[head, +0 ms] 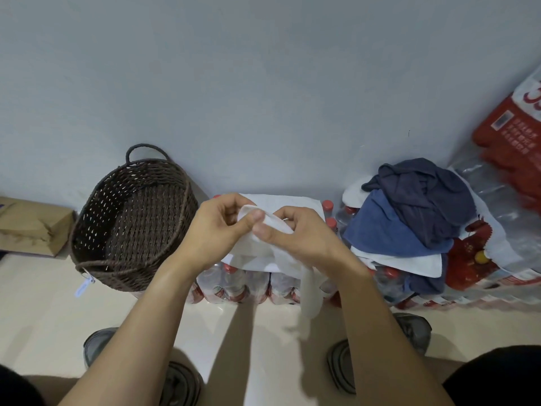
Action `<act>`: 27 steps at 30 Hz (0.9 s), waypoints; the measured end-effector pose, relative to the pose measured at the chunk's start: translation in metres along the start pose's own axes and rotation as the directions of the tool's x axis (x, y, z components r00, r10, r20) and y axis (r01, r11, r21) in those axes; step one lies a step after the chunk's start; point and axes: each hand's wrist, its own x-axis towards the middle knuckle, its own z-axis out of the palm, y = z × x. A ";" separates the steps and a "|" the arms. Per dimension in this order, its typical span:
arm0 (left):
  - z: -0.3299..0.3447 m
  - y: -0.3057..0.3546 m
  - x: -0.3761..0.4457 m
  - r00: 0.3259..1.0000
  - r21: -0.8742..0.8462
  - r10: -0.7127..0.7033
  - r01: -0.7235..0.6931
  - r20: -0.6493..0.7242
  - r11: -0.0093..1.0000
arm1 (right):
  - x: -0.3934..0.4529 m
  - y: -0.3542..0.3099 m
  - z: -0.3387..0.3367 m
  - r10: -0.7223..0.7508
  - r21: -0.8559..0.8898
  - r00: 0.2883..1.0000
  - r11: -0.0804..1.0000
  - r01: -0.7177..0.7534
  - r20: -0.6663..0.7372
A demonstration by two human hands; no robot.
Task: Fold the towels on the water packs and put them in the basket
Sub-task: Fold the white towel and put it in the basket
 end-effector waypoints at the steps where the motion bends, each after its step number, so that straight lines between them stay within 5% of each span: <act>1: -0.001 0.002 0.001 1.000 -0.035 -0.001 0.000 -0.020 0.999 | -0.001 -0.001 -0.004 0.028 -0.034 0.998 0.999 -0.026 0.054; 5: -0.003 0.010 0.001 0.997 -0.210 -0.011 -0.005 -0.076 0.978 | -0.009 -0.002 -0.027 0.194 -0.282 0.948 0.952 -0.120 0.252; 9: -0.008 0.016 0.004 0.986 -0.244 -0.003 -0.038 -0.166 0.969 | -0.021 0.008 -0.053 0.344 -0.369 0.898 0.900 -0.232 0.274; 14: -0.020 0.014 0.004 0.970 0.134 0.074 -0.043 -0.232 0.990 | -0.033 0.021 -0.087 0.443 -0.327 0.871 0.872 -0.363 0.214; 19: -0.043 0.008 0.003 0.993 0.524 0.017 0.045 -0.113 0.851 | -0.041 0.033 -0.107 0.454 -0.028 0.879 0.890 -0.455 0.144; 22: -0.048 0.002 0.004 0.990 0.622 -0.093 0.140 -0.108 0.770 | -0.040 0.035 -0.109 0.317 0.410 0.941 0.848 -0.337 0.117; 24: -0.045 -0.006 0.004 0.979 0.570 -0.187 0.202 -0.085 0.797 | -0.038 0.035 -0.105 0.217 0.689 0.974 0.696 -0.200 0.063; 27: -0.035 -0.026 0.003 0.957 0.311 -0.263 0.289 -0.124 0.905 | -0.030 0.040 -0.094 0.183 0.839 0.983 0.538 -0.080 -0.024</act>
